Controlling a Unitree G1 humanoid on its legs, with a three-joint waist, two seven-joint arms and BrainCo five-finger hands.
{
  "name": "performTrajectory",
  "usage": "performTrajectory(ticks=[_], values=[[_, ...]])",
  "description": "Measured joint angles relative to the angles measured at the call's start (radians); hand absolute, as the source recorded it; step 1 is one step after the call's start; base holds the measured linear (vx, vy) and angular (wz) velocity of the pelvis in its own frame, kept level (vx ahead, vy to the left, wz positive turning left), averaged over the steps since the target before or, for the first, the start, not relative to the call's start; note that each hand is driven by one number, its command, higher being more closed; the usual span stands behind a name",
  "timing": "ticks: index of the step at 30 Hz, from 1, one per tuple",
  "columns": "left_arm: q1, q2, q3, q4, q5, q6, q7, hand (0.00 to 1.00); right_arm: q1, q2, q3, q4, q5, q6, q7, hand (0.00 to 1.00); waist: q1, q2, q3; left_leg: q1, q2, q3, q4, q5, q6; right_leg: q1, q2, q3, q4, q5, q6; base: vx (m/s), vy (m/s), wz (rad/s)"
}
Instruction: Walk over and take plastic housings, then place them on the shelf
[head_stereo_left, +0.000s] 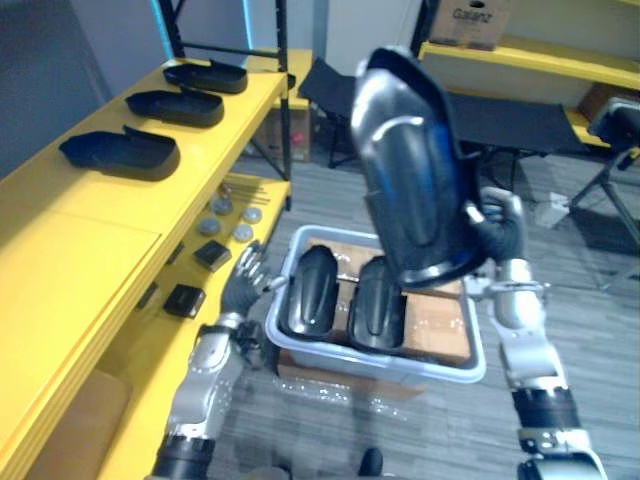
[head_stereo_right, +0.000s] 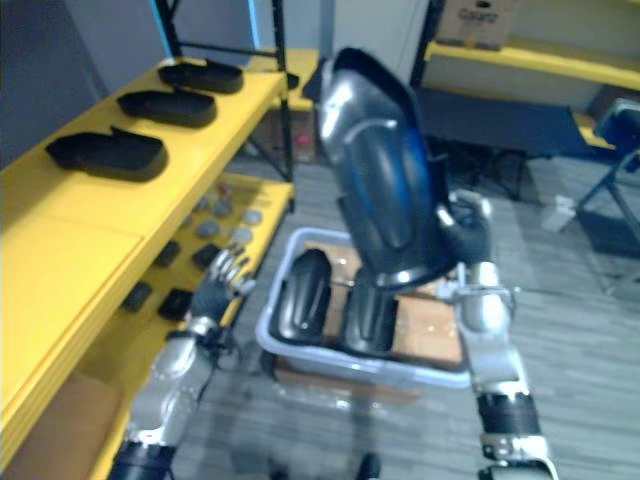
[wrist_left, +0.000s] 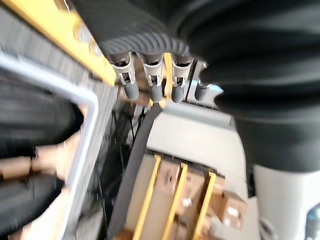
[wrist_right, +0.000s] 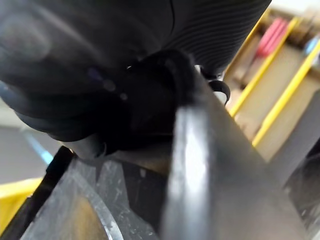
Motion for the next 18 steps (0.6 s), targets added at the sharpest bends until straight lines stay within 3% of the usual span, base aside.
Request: performTrajectory(ticks=[10, 18], values=[[-0.035, 0.007, -0.08, 0.03, -0.252, 0.065, -0.027, 0.0, -0.027, 0.006, 0.117, 0.109, -0.024, -0.039, 0.049, 1.0, -0.003, 0.006, -0.022, 0.005, 0.005, 0.0, -0.001, 0.006, -0.007, 0.002, 0.004, 0.005, -0.002, 0.009, -0.004, 0.0, -0.007, -0.01], [-0.04, 0.006, -0.12, 0.073, -0.294, 0.068, -0.034, 0.0, -0.027, 0.022, 0.175, 0.172, -0.024, -0.048, 0.084, 1.0, -0.003, 0.003, -0.025, 0.0, 0.018, -0.024, -0.022, 0.033, -0.024, -0.001, 0.016, -0.022, -0.002, 0.004, -0.025, -0.05, -0.048, 0.08]])
